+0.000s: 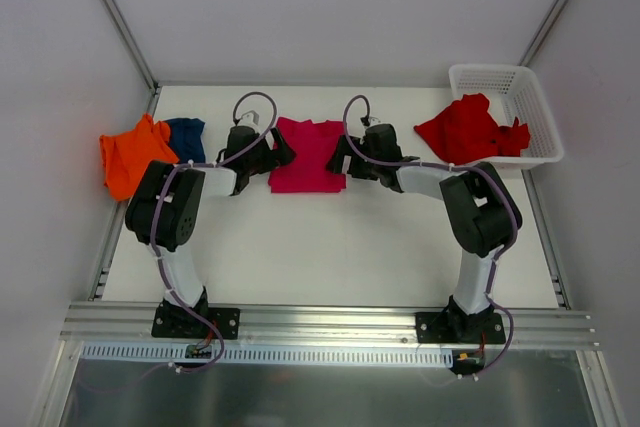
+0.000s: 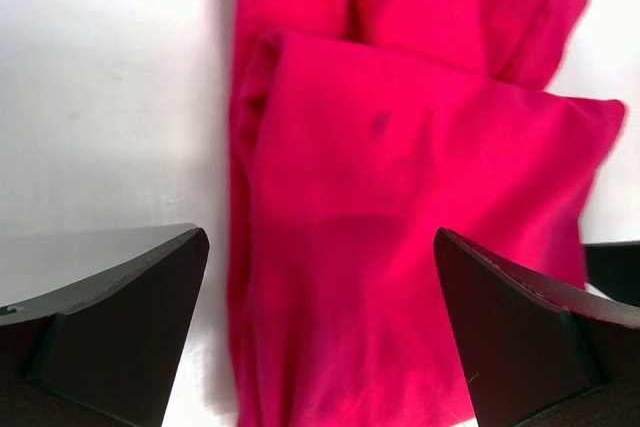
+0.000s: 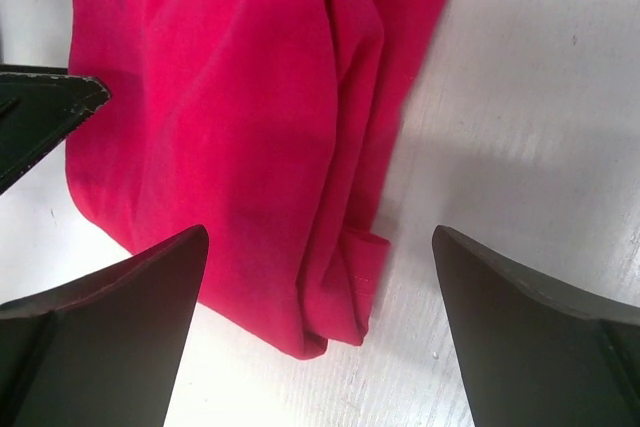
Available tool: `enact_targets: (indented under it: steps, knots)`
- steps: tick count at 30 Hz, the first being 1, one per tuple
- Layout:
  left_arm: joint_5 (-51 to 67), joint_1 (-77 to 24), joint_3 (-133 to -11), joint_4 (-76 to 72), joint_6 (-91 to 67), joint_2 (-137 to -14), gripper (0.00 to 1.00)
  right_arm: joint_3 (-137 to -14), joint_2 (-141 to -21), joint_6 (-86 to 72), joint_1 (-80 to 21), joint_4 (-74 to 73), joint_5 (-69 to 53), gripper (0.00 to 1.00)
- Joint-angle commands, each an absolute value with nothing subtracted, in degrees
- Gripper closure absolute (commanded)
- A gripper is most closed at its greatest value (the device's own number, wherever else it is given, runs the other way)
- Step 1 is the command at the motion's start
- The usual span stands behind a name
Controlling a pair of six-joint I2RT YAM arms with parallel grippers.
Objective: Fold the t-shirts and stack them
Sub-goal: Fold the tshirt
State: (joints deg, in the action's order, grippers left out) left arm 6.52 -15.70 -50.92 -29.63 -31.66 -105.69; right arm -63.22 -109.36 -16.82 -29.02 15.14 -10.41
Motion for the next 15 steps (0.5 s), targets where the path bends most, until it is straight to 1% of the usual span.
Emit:
enact_targets:
  steps: [1,9,15]
  knots:
    - [14.1,-15.9,-52.8,-28.5,-34.4,-109.2,0.01,-62.8,-108.5,-18.3,-28.7,19.1,-12.2,0.01]
    - [19.2,-16.1,-56.7,-25.4,-35.3,-113.0,0.01,-60.1,-103.9,-17.1,-28.7,19.6,-10.9,0.00]
    - [22.1,-16.3,-58.2,-25.0,-35.3,-114.9,0.01,-60.6,-105.2,-18.8,-28.7,22.0,-12.3,0.00]
